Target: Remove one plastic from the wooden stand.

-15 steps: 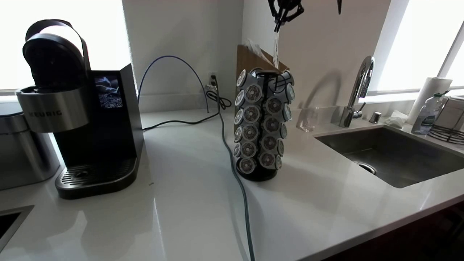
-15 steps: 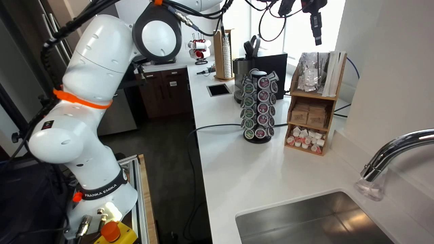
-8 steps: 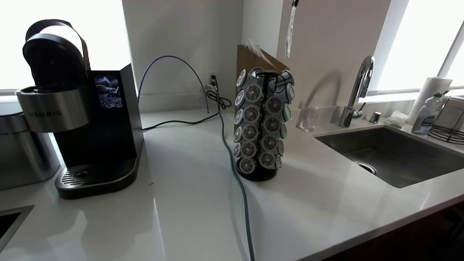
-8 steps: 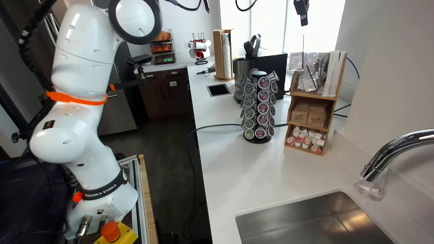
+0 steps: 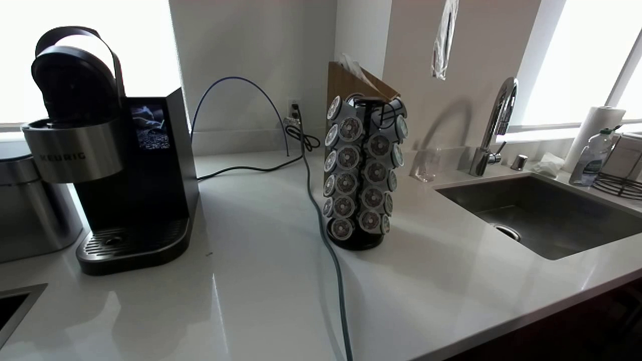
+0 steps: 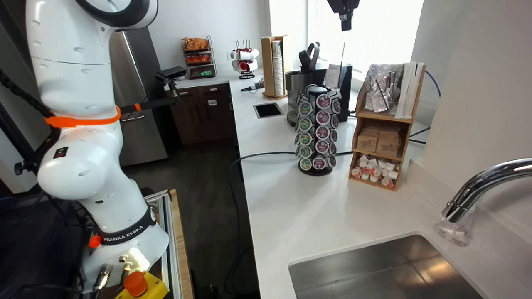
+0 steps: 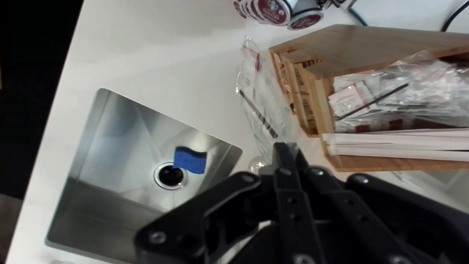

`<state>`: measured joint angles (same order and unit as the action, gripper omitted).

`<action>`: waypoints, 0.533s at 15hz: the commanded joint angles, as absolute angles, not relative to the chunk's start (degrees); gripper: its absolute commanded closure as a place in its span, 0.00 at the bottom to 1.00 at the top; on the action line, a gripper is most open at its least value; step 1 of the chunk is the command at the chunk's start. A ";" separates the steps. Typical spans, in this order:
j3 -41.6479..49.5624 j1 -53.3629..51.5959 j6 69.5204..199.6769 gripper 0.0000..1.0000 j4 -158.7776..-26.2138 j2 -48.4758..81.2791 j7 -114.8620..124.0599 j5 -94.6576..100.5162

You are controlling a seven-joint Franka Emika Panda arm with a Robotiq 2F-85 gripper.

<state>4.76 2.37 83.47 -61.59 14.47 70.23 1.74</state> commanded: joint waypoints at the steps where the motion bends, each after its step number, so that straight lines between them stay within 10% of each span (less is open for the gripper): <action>1: 5.97 3.13 84.70 1.00 -75.77 8.61 77.50 0.33; 8: 7.28 4.58 95.21 1.00 -96.22 9.81 81.20 -2.86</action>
